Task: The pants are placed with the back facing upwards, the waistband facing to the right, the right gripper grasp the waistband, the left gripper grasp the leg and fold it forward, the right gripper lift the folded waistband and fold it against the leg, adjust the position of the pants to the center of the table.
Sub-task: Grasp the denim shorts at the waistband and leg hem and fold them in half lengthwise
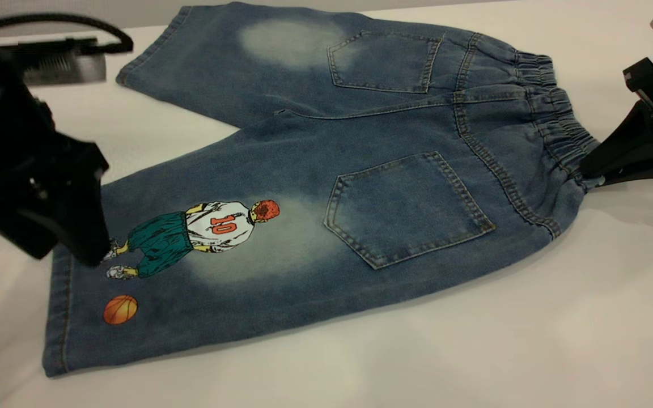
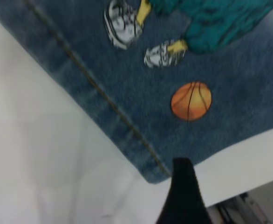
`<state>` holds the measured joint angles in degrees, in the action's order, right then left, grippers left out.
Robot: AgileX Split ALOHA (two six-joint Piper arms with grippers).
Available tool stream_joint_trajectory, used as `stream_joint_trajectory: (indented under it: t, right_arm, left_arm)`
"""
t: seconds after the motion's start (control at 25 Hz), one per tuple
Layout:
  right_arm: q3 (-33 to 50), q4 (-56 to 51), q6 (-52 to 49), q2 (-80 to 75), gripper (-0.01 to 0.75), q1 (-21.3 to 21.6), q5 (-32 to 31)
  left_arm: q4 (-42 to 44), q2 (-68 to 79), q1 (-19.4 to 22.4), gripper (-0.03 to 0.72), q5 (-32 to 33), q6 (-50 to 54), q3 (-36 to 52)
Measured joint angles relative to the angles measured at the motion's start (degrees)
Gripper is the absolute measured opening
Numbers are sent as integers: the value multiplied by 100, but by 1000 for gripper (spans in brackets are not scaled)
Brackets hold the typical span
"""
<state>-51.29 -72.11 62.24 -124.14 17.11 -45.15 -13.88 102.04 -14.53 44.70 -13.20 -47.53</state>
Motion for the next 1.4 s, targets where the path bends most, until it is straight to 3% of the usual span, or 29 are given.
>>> stream_joint_trajectory:
  t: [0.24, 0.52, 1.0, 1.4]
  right_arm:
    - [0, -26, 0, 0, 36, 0, 13]
    - [0, -128, 121, 0, 36, 0, 17]
    - [0, -128, 115, 0, 42, 0, 11]
    - [0, -128, 115, 0, 43, 0, 6]
  left_arm:
    - [-22, 205, -310, 472, -112, 185, 170]
    - [-16, 205, -934, 472, -1058, 519, 758]
    - [403, 205, -956, 472, -2437, 659, 1597]
    - [952, 205, -956, 472, -2388, 1252, 1597]
